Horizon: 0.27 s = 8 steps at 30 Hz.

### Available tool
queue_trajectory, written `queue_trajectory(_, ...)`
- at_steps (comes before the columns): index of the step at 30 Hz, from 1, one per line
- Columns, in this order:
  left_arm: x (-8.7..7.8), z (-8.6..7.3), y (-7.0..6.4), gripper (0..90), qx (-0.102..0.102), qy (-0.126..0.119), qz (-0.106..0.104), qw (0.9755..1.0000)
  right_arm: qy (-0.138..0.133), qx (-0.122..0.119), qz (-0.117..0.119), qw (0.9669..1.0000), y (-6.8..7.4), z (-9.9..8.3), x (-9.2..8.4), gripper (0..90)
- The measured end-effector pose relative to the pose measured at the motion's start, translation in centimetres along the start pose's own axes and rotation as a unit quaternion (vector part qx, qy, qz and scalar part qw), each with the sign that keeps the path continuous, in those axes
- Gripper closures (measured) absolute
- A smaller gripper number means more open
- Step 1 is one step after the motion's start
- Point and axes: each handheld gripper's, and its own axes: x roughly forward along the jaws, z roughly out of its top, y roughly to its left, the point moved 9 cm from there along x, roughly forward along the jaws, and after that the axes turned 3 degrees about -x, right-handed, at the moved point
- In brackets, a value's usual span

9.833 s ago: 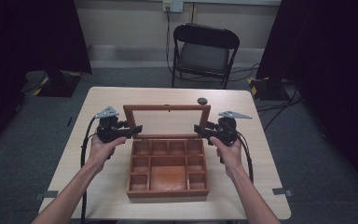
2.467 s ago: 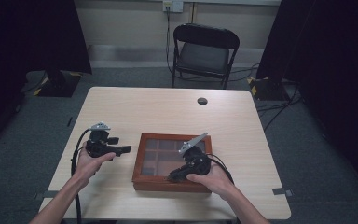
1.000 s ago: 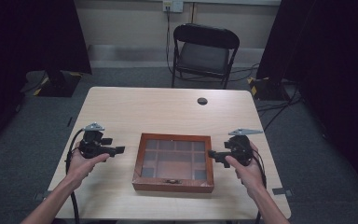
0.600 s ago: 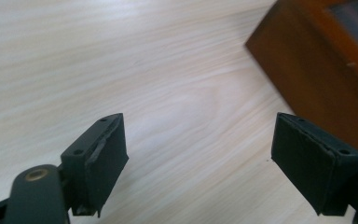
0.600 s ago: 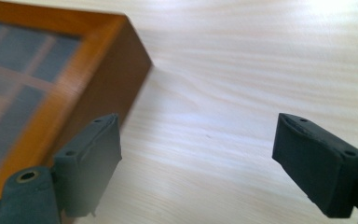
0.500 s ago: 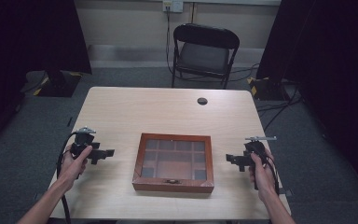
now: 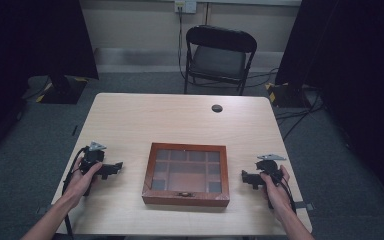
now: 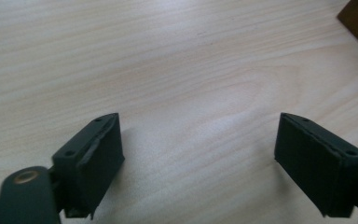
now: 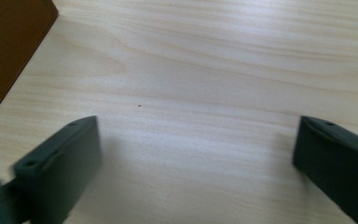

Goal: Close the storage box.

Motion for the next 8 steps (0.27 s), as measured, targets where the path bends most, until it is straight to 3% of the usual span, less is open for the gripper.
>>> queue_trajectory(1, 0.19, 0.05, -0.09, 14.2, 0.007, -0.007, 0.005, 0.9999, -0.008, 0.001, 0.000, 1.0000, 0.09, 0.06, 0.10, 0.0)
queue_trajectory(4, 0.61, 0.02, -0.22, 6.9, 0.004, -0.024, 0.008, 0.9997, -0.030, -0.003, 0.003, 0.9995, 0.20, 0.23, 0.33, 0.0)
queue_trajectory(8, 0.74, 0.06, -0.25, 3.5, 0.002, -0.027, 0.006, 0.9996, -0.030, -0.002, 0.002, 0.9995, 0.20, 0.22, 0.33, 0.0)
